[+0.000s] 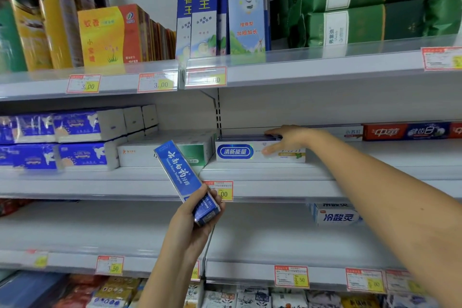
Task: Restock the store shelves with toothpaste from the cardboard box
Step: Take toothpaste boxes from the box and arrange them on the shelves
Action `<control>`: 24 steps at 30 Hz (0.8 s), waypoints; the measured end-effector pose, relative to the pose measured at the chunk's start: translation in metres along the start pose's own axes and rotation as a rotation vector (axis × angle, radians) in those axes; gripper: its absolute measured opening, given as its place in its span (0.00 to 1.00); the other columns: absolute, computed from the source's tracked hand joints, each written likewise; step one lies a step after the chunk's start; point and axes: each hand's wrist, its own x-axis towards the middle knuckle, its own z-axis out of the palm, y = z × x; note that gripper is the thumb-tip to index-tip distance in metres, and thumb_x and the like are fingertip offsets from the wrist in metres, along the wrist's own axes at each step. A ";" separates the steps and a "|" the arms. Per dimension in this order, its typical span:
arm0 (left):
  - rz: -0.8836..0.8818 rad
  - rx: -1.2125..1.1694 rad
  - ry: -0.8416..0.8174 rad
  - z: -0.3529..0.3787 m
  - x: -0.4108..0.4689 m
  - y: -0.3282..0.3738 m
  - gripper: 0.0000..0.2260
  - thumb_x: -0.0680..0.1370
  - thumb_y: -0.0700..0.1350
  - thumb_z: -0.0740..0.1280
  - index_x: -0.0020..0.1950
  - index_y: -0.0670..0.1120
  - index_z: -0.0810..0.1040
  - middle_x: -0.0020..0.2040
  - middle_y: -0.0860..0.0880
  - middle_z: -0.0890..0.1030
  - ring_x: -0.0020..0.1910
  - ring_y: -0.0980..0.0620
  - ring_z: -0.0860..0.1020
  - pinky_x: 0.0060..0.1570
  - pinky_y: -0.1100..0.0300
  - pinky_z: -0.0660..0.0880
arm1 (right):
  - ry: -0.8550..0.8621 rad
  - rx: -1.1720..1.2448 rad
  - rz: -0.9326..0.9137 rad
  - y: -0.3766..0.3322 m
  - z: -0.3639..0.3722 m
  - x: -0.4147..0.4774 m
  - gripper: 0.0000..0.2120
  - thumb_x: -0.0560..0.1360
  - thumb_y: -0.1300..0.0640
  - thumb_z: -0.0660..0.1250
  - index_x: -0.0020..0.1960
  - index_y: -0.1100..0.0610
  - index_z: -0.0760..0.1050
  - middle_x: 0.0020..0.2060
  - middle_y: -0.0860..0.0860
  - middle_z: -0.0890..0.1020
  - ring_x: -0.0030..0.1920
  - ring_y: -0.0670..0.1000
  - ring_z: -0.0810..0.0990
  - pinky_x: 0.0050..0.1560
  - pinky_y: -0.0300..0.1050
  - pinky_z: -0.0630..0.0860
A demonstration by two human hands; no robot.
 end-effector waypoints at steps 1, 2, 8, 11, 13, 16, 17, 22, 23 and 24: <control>-0.001 -0.002 -0.001 0.001 0.000 -0.001 0.09 0.68 0.41 0.68 0.47 0.41 0.75 0.35 0.45 0.79 0.36 0.49 0.78 0.47 0.53 0.78 | 0.002 -0.004 -0.007 0.000 0.001 -0.001 0.42 0.68 0.30 0.64 0.76 0.45 0.57 0.75 0.48 0.62 0.71 0.54 0.64 0.69 0.48 0.63; -0.003 -0.003 0.000 0.001 0.000 -0.002 0.09 0.69 0.40 0.68 0.47 0.41 0.75 0.35 0.45 0.79 0.36 0.49 0.78 0.47 0.53 0.78 | 0.006 -0.008 -0.012 0.000 0.002 -0.001 0.42 0.68 0.30 0.65 0.76 0.45 0.57 0.74 0.48 0.63 0.71 0.54 0.65 0.69 0.49 0.64; -0.015 -0.002 -0.009 0.004 0.000 -0.004 0.11 0.68 0.41 0.68 0.49 0.41 0.75 0.35 0.45 0.79 0.39 0.49 0.77 0.44 0.54 0.80 | 0.122 -0.129 -0.001 0.001 0.006 0.003 0.42 0.68 0.27 0.60 0.76 0.44 0.56 0.71 0.54 0.65 0.68 0.59 0.65 0.66 0.52 0.66; -0.009 0.010 -0.004 0.005 0.000 -0.004 0.12 0.69 0.41 0.68 0.50 0.41 0.75 0.35 0.45 0.80 0.38 0.49 0.78 0.46 0.53 0.79 | 0.184 -0.081 -0.003 -0.002 0.009 0.004 0.43 0.67 0.28 0.62 0.76 0.44 0.54 0.71 0.55 0.63 0.70 0.59 0.62 0.67 0.54 0.66; -0.007 0.020 0.003 0.004 0.000 -0.005 0.09 0.72 0.40 0.67 0.51 0.41 0.75 0.35 0.45 0.80 0.36 0.50 0.79 0.46 0.53 0.78 | 0.206 0.037 0.004 -0.001 0.007 0.000 0.44 0.66 0.30 0.66 0.76 0.45 0.54 0.72 0.55 0.62 0.70 0.59 0.63 0.67 0.54 0.67; -0.013 0.016 -0.006 0.003 -0.001 -0.003 0.09 0.72 0.40 0.67 0.51 0.41 0.75 0.36 0.45 0.80 0.35 0.50 0.79 0.47 0.52 0.78 | 0.172 0.265 0.104 0.011 0.000 -0.014 0.51 0.65 0.41 0.76 0.77 0.49 0.49 0.74 0.55 0.61 0.71 0.57 0.65 0.67 0.49 0.67; -0.010 0.016 -0.009 0.003 -0.001 -0.003 0.09 0.71 0.40 0.67 0.50 0.41 0.75 0.35 0.45 0.80 0.35 0.50 0.79 0.47 0.52 0.78 | 0.156 0.332 0.146 0.015 0.001 -0.021 0.51 0.65 0.46 0.77 0.77 0.53 0.50 0.73 0.54 0.63 0.70 0.56 0.65 0.66 0.47 0.67; -0.001 0.012 -0.017 0.002 -0.001 -0.006 0.09 0.71 0.40 0.67 0.50 0.41 0.75 0.35 0.45 0.80 0.34 0.51 0.80 0.46 0.52 0.79 | 0.184 0.450 0.303 0.024 0.018 -0.042 0.24 0.71 0.63 0.72 0.63 0.68 0.70 0.49 0.56 0.77 0.46 0.53 0.71 0.45 0.43 0.68; 0.001 0.013 -0.017 0.001 0.000 -0.007 0.08 0.72 0.40 0.66 0.50 0.41 0.75 0.35 0.45 0.80 0.34 0.51 0.80 0.45 0.52 0.79 | 0.188 0.445 0.321 0.024 0.020 -0.042 0.22 0.71 0.62 0.71 0.62 0.68 0.70 0.48 0.58 0.77 0.45 0.53 0.71 0.43 0.43 0.68; 0.000 0.013 -0.018 0.001 0.001 -0.008 0.07 0.73 0.40 0.66 0.50 0.41 0.75 0.35 0.45 0.80 0.33 0.51 0.80 0.46 0.52 0.79 | 0.186 0.439 0.325 0.022 0.021 -0.042 0.20 0.72 0.61 0.71 0.61 0.68 0.71 0.48 0.59 0.76 0.44 0.53 0.71 0.41 0.43 0.68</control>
